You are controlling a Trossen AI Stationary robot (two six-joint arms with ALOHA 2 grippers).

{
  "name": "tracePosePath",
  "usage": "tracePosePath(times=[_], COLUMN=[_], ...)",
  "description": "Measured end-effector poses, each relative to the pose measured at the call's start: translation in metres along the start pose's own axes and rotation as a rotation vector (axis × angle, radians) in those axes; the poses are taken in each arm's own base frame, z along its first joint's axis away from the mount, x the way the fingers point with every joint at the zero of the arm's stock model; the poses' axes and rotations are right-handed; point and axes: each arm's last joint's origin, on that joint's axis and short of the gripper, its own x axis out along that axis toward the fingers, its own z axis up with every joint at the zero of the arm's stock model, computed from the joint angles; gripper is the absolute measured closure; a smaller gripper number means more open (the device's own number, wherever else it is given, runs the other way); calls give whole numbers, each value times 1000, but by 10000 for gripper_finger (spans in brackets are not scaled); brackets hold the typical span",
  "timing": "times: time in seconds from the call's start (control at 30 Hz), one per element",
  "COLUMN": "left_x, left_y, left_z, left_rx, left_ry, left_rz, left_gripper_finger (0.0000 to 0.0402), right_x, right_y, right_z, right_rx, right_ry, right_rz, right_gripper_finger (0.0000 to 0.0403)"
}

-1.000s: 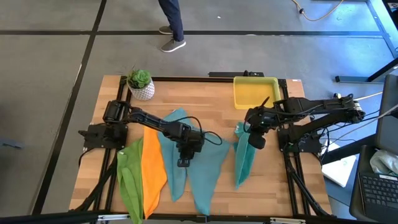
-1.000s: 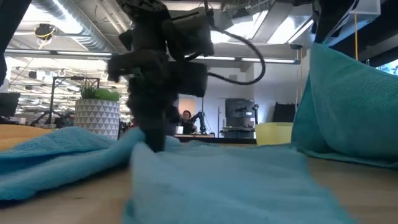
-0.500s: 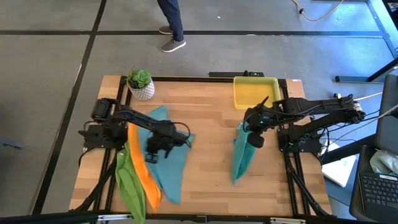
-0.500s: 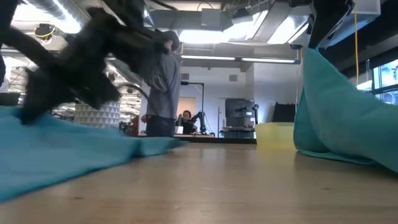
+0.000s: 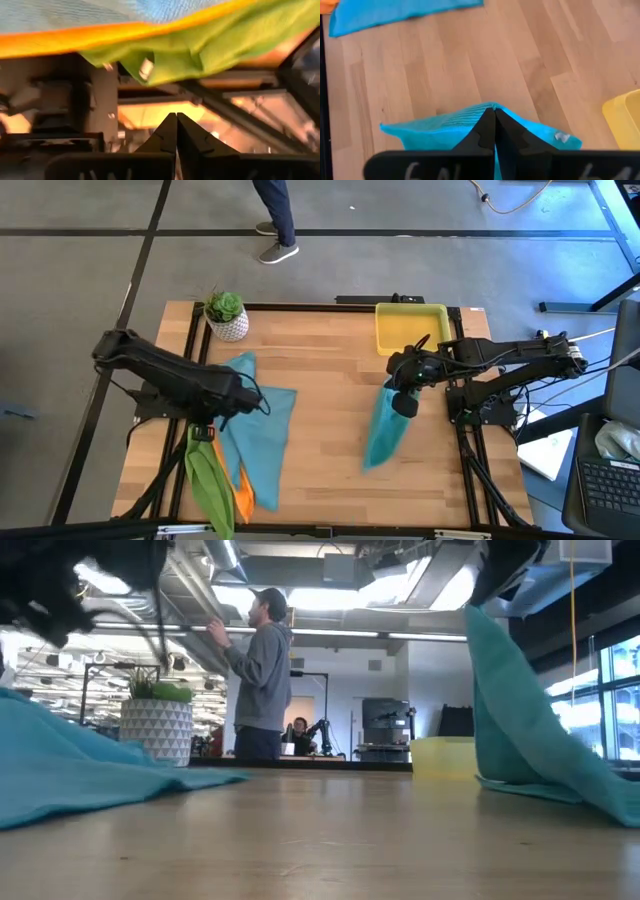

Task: Fold microfiber towels
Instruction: Fold the right blue microfiber towel

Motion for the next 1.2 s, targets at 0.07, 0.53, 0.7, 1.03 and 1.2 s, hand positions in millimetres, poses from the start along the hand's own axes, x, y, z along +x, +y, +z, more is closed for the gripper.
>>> tracePosePath(times=[0.07,0.53,0.7,1.03,1.2], left_x=[-14,-120,-140,-143,-140], left_y=[-2,-37,-27,-22,-27], left_z=[-5,26,32,33,32], left_rx=[-17,166,80,79,109], left_ry=[-95,-1187,-1348,-1354,-1346], left_rz=[16,181,202,206,194], left_gripper_finger=[401,401,401,401,401], right_x=[0,2,15,90,89], right_y=[0,2,0,4,7], right_z=[1,23,33,61,84], right_rx=[1,68,65,-23,2], right_ry=[-5,-170,-188,-152,-208], right_rz=[2,126,136,309,322], right_gripper_finger=[400,400,400,400,400])
